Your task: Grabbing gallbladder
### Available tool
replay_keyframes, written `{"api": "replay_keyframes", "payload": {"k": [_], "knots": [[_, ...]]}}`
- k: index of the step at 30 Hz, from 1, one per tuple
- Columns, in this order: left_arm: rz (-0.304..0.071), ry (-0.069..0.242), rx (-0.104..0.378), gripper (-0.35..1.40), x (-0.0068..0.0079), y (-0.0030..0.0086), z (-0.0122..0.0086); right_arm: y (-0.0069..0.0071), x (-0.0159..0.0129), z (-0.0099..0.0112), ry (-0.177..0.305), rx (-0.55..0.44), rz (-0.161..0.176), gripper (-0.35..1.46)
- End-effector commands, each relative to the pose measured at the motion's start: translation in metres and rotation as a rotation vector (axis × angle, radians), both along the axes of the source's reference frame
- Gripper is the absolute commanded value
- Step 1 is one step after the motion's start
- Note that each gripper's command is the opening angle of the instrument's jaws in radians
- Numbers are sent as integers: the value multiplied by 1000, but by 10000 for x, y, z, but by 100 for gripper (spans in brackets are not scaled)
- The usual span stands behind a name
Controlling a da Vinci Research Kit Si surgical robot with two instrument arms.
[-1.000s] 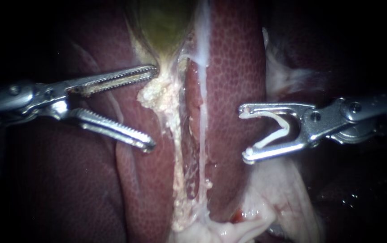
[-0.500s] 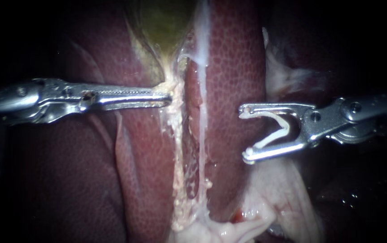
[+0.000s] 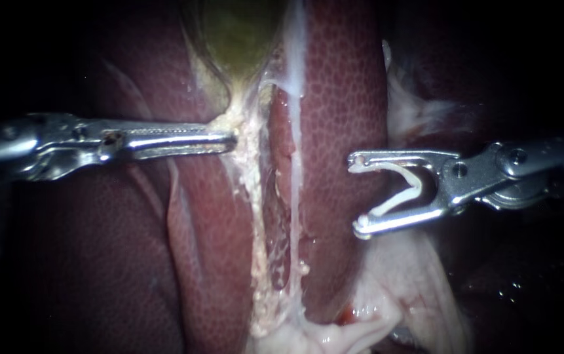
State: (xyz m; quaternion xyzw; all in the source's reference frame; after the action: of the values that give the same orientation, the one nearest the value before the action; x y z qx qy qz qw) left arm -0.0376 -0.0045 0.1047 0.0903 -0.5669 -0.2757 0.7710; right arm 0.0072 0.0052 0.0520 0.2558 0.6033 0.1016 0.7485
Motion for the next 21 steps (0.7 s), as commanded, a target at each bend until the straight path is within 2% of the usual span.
{"api": "replay_keyframes", "payload": {"k": [1, 5, 11, 21], "knots": [[-7, -6, 0, -35, 3, 3, -7, 0, 0, 0, 0, 0, 1, 57], [-30, -17, 5, -35, 17, 13, -28, 0, 0, 0, -2, 6, 2, 57], [-51, -17, 11, -35, 31, 21, -40, 0, 0, 0, -2, 6, 2, 57], [-68, -8, 10, -35, 32, 20, -40, 0, 0, 0, -2, 6, 2, 57]]}}
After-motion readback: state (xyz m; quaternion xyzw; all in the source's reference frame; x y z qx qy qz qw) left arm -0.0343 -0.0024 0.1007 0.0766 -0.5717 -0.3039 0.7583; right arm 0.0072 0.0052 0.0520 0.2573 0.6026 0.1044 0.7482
